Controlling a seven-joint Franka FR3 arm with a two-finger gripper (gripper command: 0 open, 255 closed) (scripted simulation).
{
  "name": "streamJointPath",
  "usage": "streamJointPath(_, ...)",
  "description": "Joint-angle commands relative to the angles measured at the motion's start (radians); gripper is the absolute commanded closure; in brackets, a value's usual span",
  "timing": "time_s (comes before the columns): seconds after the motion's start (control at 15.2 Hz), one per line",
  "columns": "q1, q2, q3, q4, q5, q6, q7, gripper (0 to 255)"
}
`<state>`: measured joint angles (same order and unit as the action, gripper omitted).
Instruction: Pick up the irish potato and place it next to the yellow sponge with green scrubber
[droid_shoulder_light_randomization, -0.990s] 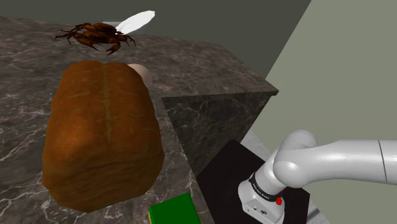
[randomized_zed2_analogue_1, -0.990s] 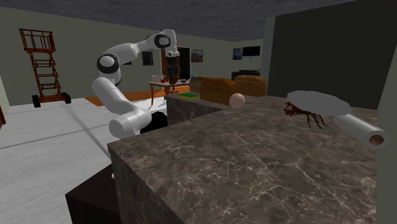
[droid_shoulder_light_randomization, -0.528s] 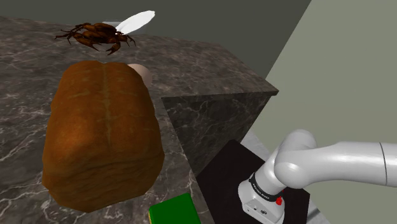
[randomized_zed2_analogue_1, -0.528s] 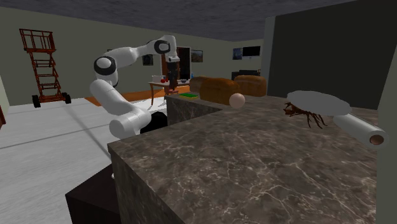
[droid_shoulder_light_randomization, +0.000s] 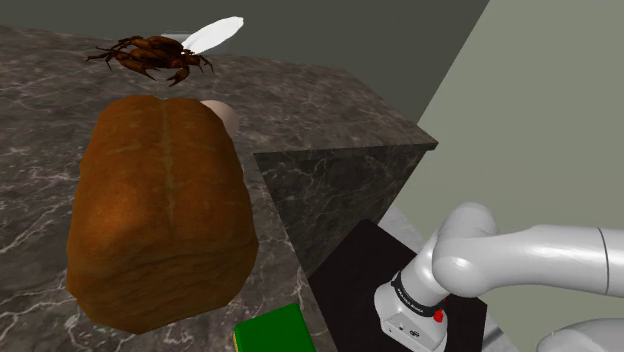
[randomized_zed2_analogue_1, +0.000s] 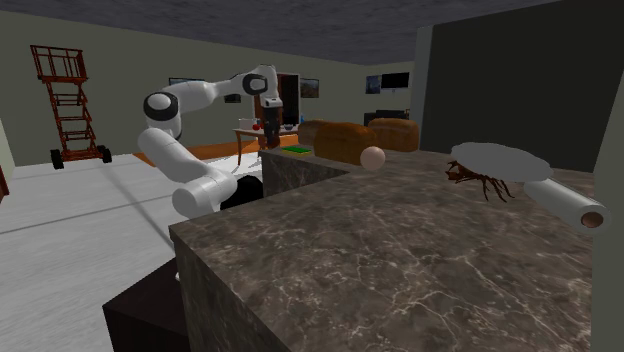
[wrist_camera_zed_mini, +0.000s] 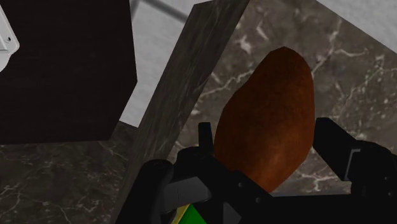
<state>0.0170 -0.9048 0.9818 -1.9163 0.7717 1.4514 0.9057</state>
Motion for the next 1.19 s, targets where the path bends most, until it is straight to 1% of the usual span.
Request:
streamJointPath(0.0,0.007,-0.013,0.010,-0.035,0.012,0.024,-0.009,255)
streamJointPath(0.53,0.007,-0.013,0.010,-0.035,0.011,0.025,-0.008,255)
streamJointPath(0.59,0.008,-0.013,0.011,-0.037,0.012,0.026,-0.009,0)
streamJointPath(0.92,0.007,-0.013,0.010,-0.035,0.011,0.025,-0.008,0)
streamJointPath(1.12,-0.009,0.027,-0.025,0.066,-0.025,-0.049,0.014,0)
